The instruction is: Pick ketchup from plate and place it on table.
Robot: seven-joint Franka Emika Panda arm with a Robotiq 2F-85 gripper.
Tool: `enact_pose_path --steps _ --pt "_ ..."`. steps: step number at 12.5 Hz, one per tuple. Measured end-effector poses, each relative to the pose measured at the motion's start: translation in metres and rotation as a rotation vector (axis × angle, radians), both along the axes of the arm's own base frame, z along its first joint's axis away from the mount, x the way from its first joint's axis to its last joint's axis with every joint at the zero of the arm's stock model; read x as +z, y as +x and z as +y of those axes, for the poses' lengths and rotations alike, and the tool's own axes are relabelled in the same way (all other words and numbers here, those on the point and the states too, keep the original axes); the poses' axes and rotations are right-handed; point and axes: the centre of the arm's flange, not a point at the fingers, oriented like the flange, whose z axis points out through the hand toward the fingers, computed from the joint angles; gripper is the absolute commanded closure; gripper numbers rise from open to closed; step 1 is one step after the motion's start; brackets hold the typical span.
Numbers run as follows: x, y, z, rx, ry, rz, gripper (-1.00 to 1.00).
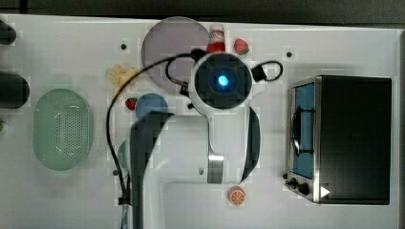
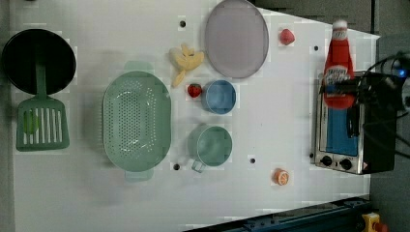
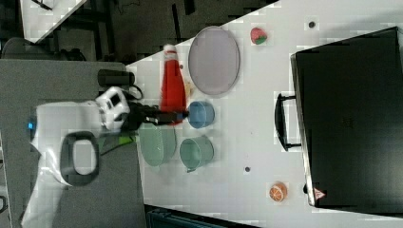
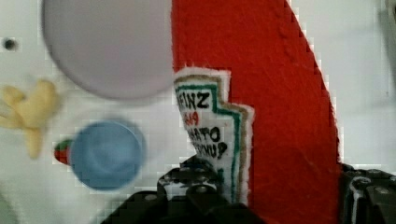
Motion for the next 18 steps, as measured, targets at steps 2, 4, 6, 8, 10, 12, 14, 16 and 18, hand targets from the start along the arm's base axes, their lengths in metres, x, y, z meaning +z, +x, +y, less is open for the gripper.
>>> enact_pose_path --steps 2,4,6,8,10,12,14,16,18 --pt "-0.041 -0.023 -0.012 -0.022 -0.001 0.052 -0.27" --pt "-0.085 -0.035 -0.018 -0.037 0.002 0.059 -0.26" --pt "-0.132 -0.046 -0.018 -0.043 0.008 0.044 -0.27" --pt "-0.181 -0.06 -0.018 -0.041 0.011 0.059 -0.51" --pt "-0.217 -0.072 -0.016 -0.039 0.015 0.099 -1.0" --pt "-0.233 -0.074 -0.014 -0.042 0.022 0.125 -1.0" --pt "-0.228 -0.072 -0.01 -0.032 0.022 0.114 -1.0" --pt "-0.193 -0.059 -0.007 -0.059 0.015 0.043 -1.0" --pt "-0.131 -0.048 -0.008 -0.134 0.009 -0.005 -1.0"
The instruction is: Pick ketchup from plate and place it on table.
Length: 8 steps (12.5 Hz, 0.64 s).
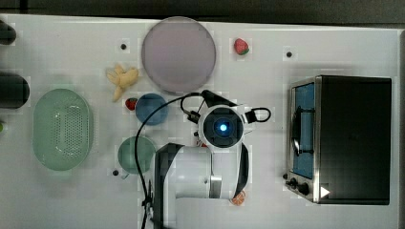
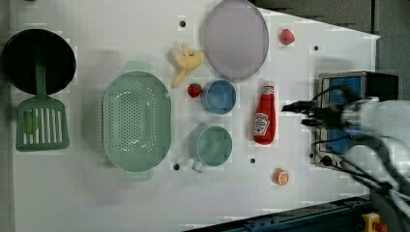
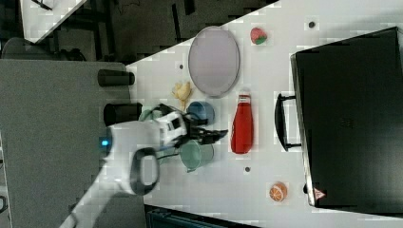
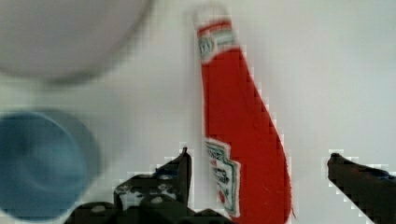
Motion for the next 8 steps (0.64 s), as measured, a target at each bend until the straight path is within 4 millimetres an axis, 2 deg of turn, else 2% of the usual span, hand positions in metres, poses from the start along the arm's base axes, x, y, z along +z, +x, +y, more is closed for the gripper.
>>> enact_pose_path --steps 5,6,8 --pt "0.17 0.034 0.002 -0.109 -0.011 -0.115 -1.0" --pt "0.199 0.039 0.002 -0.123 -0.011 -0.128 -1.0" --pt "0.235 0.042 -0.002 -0.172 0.003 -0.111 -1.0"
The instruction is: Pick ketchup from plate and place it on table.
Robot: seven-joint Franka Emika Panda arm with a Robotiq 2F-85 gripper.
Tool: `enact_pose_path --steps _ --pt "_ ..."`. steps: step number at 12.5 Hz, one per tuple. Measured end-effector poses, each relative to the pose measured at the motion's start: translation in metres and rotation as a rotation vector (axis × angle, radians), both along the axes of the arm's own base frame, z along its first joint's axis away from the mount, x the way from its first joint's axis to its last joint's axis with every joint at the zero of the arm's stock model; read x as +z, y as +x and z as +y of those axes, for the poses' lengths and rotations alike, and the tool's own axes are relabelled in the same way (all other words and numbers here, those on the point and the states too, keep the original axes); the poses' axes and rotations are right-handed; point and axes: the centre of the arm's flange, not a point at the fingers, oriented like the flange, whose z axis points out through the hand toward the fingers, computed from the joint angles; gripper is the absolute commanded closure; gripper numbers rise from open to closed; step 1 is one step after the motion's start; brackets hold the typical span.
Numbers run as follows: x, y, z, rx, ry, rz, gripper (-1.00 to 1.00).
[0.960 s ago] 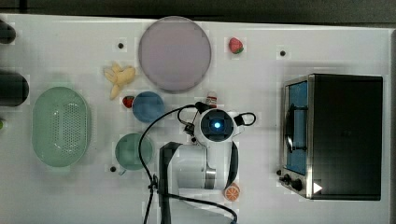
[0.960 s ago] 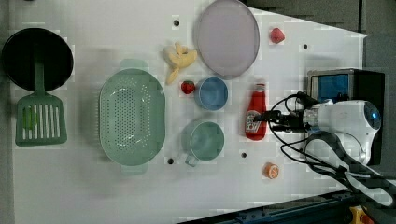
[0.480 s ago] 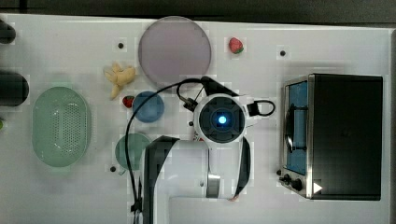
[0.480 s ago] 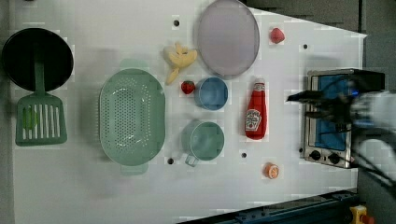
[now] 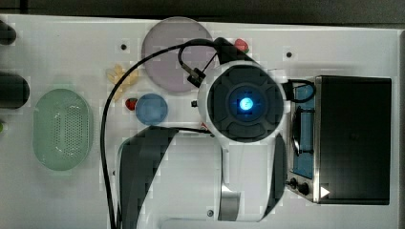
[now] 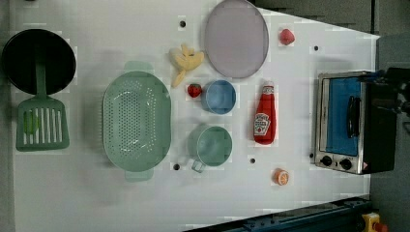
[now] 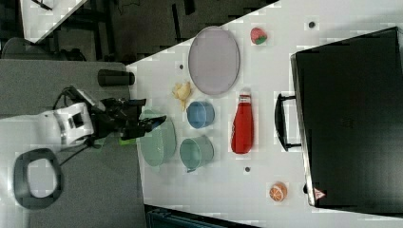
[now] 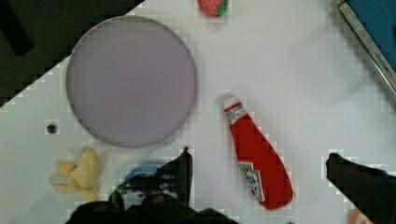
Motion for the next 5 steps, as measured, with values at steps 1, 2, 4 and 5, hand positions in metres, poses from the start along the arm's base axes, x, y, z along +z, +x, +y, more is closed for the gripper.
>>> enact_pose_path --steps 1,2,4,5 --pt "0.011 -0.002 -0.002 -0.025 0.005 0.032 -1.0" --pt "0.019 -0.005 -0.004 -0.043 0.008 0.074 -1.0" --pt "0.031 -0.007 -0.003 -0.064 -0.001 0.111 -1.0" --pt "0.038 -0.008 -0.002 -0.07 0.0 0.136 -1.0"
